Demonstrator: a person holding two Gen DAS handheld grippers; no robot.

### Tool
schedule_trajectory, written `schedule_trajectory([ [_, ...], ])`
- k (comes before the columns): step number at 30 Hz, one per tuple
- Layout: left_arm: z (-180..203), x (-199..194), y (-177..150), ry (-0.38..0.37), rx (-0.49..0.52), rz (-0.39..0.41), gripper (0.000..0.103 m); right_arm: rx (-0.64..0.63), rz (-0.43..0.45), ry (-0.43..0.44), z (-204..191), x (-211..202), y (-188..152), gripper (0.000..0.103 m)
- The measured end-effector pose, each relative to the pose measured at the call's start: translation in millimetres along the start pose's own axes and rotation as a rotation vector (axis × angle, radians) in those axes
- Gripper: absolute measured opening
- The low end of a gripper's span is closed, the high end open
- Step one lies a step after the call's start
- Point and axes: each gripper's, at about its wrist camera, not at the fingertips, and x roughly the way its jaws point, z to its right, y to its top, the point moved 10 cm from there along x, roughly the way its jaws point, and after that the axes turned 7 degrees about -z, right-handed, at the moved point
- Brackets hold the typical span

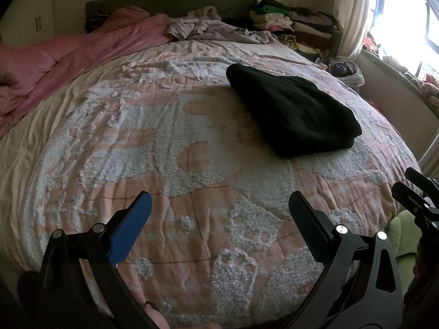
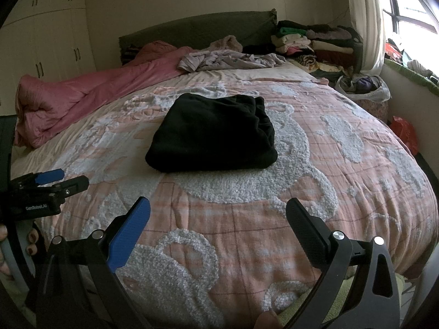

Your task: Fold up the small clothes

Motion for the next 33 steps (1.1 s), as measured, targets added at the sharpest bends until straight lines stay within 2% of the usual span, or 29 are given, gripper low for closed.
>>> schedule_trajectory([
  [17, -3.9, 0.5, -1.5, 0.009, 0.002, -0.009, 0.093, 0.033, 0.001, -0.017, 8.0, -4.3, -0.4, 0.098],
  [23, -4.9, 0.9, -1.9, 0.004, 0.004, -0.013, 0.093, 0.086, 0.018, -0.047, 24.7, -10.5, 2.3, 0.098],
  [27, -11.6, 0.7, -0.5, 0.031, 0.001, -0.013, 0.093, 0.192, 0.058, -0.089, 58.5, -25.5, 5.5, 0.098],
  [29, -15.4, 1.6, 0.4, 0.03, -0.011, -0.018, 0.093, 0.268, 0.092, -0.125, 87.5, -39.6, 6.1, 0.098],
  [33, -40.8, 2.5, 6.0, 0.079, -0.053, -0.017, 0.093, 0.44, 0.172, -0.242, 171.9, -85.1, -3.0, 0.098],
])
